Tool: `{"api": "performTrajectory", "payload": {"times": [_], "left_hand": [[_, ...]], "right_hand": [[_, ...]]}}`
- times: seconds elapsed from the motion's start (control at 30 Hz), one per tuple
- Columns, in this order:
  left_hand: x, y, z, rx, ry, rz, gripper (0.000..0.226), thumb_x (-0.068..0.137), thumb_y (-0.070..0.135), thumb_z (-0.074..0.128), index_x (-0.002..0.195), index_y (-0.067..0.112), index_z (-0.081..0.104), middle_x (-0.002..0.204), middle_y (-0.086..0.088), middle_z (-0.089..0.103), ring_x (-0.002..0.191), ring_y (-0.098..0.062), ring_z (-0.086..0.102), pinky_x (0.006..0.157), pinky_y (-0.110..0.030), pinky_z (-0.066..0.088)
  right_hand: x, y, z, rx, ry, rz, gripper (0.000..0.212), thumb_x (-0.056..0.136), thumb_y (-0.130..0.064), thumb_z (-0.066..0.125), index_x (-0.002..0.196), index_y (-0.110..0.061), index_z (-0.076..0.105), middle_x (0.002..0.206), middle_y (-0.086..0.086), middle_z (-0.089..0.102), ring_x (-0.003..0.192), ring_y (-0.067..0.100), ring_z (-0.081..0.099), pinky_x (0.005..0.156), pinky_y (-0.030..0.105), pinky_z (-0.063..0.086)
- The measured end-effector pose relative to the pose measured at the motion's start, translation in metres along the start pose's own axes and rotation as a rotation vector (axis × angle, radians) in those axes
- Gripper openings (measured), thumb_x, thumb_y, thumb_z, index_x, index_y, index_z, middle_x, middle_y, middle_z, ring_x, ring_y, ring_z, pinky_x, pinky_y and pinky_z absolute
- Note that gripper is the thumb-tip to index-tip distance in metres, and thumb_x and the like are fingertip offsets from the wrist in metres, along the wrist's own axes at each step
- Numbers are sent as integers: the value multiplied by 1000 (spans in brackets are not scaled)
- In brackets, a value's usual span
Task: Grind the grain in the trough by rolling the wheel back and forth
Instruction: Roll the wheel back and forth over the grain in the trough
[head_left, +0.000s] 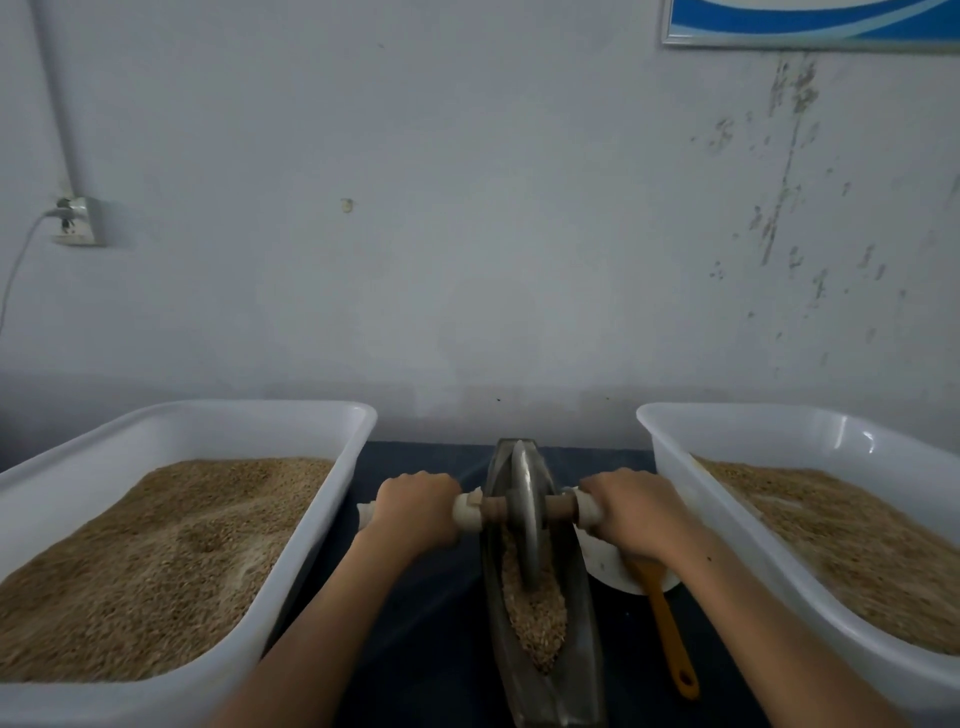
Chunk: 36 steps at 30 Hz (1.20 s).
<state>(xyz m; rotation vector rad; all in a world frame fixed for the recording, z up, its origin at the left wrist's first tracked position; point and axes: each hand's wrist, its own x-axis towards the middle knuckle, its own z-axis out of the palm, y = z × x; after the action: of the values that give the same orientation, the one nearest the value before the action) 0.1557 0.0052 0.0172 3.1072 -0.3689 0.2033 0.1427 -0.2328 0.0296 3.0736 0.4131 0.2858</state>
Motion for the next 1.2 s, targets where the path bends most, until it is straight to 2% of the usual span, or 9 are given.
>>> {"api": "performTrajectory", "payload": {"times": [0.13,0.3,0.43,0.6,0.7,0.83,1.0,1.1,1.2], "left_hand": [[-1,-2,-7,-62,-203,10,29,81,31,69,106,21,60,92,4,62,85,-14,58,79,-30,45],[-1,-2,-12,-78,-330,22,11,80,27,69,84,23,59,65,8,56,65,-9,58,68,-27,46],[-1,1,-12,-47,-219,11,25,79,31,69,101,22,62,80,7,59,75,-12,55,71,-29,42],[-3,7,-6,72,62,-2,14,82,30,61,94,23,60,91,3,63,85,-17,60,70,-29,41],[-3,12,-4,113,150,-10,15,85,30,58,98,23,59,96,2,64,89,-18,61,70,-30,40],[-3,10,-7,134,91,11,21,84,31,61,103,21,61,99,1,65,91,-19,61,71,-30,42],[-4,3,-11,-17,-193,0,32,78,34,71,106,21,61,91,3,61,90,-18,61,81,-33,47],[-3,-2,-8,-109,-289,-14,18,77,28,72,88,25,59,74,8,59,75,-12,60,72,-29,47],[-2,-3,-4,-130,-267,-29,20,77,29,72,86,26,54,74,8,57,74,-13,59,73,-30,47]], "right_hand": [[-1,0,-10,14,-250,32,24,84,-28,66,107,-24,62,100,0,67,92,16,63,86,33,51],[-3,4,-15,113,-390,54,28,82,-26,71,109,-22,63,105,2,66,96,17,62,86,33,52],[-1,6,-10,78,-326,32,23,83,-28,69,105,-23,62,101,0,67,93,17,63,82,30,50],[1,6,8,27,-2,8,3,88,-31,57,92,-30,57,91,-7,64,82,13,60,74,29,46],[1,7,14,54,44,21,2,89,-34,56,88,-32,54,87,-9,62,79,11,58,74,29,47],[0,9,10,61,-84,41,10,86,-33,63,92,-32,55,87,-9,60,80,11,58,70,26,43],[-1,5,-9,42,-314,35,24,81,-28,70,104,-27,63,97,-2,66,88,15,62,72,28,48],[-1,0,-14,-15,-321,27,26,82,-26,68,107,-24,63,95,-1,66,85,16,62,66,26,45],[0,-3,-12,-61,-230,17,17,84,-24,64,102,-24,62,92,-1,65,82,16,61,68,27,44]]}}
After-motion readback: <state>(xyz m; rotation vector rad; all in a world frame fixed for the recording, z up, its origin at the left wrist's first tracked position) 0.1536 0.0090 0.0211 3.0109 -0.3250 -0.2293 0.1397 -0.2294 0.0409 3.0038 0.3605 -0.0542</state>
